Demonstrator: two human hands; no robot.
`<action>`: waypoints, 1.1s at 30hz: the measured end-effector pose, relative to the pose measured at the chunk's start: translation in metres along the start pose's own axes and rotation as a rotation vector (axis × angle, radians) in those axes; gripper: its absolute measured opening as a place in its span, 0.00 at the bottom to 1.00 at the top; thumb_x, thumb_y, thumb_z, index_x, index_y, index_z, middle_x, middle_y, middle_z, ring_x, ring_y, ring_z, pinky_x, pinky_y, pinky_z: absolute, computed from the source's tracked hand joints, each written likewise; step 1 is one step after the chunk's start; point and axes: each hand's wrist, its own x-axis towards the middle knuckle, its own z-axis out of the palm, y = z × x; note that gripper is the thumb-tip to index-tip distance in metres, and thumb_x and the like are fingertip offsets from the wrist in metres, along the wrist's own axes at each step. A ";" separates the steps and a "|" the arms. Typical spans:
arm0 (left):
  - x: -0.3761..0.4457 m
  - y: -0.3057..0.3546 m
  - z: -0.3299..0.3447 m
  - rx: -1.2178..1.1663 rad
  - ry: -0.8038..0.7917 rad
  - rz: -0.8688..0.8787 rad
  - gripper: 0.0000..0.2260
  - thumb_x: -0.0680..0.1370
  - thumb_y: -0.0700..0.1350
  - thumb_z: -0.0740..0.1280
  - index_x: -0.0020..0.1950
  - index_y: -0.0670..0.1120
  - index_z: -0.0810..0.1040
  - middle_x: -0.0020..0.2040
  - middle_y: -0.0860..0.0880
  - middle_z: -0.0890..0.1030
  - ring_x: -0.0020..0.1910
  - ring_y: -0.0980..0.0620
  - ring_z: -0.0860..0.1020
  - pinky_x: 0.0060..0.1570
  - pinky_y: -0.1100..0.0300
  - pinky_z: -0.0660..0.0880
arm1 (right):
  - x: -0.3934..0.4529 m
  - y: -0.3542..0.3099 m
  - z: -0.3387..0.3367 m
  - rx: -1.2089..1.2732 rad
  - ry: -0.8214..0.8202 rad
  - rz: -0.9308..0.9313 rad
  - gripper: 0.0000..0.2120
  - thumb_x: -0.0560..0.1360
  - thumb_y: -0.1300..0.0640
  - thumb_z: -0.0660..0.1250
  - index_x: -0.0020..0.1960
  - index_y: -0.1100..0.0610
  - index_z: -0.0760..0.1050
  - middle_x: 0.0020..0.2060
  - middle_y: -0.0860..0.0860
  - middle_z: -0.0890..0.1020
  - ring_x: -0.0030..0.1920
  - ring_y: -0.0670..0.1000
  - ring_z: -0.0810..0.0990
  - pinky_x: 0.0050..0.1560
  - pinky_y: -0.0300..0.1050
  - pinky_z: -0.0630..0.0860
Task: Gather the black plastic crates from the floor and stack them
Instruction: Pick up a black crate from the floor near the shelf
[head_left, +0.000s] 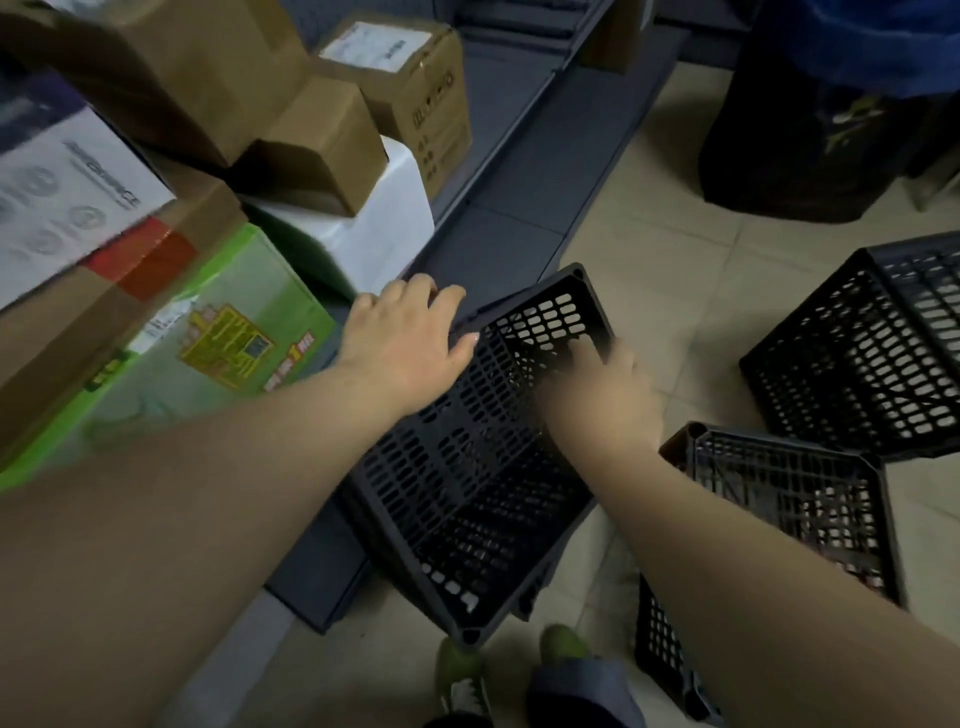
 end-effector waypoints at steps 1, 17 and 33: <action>0.009 0.001 0.015 -0.004 -0.012 -0.009 0.26 0.79 0.61 0.53 0.73 0.51 0.62 0.65 0.45 0.70 0.64 0.42 0.70 0.57 0.46 0.68 | 0.008 0.005 0.016 0.018 -0.009 0.030 0.29 0.77 0.43 0.57 0.75 0.50 0.57 0.74 0.57 0.59 0.70 0.61 0.62 0.66 0.58 0.64; 0.085 0.030 0.136 0.252 -0.303 -0.062 0.31 0.82 0.55 0.56 0.75 0.64 0.37 0.70 0.39 0.63 0.47 0.39 0.75 0.35 0.51 0.69 | 0.026 0.111 0.175 -0.032 -0.314 0.154 0.35 0.77 0.37 0.55 0.78 0.49 0.46 0.77 0.58 0.46 0.75 0.61 0.51 0.69 0.57 0.60; 0.063 0.045 0.104 0.320 -0.305 -0.036 0.42 0.77 0.34 0.60 0.76 0.57 0.33 0.65 0.39 0.69 0.27 0.49 0.70 0.23 0.57 0.63 | 0.029 0.106 0.132 -0.079 -0.325 0.040 0.35 0.77 0.37 0.55 0.78 0.47 0.45 0.77 0.57 0.42 0.75 0.61 0.49 0.70 0.55 0.60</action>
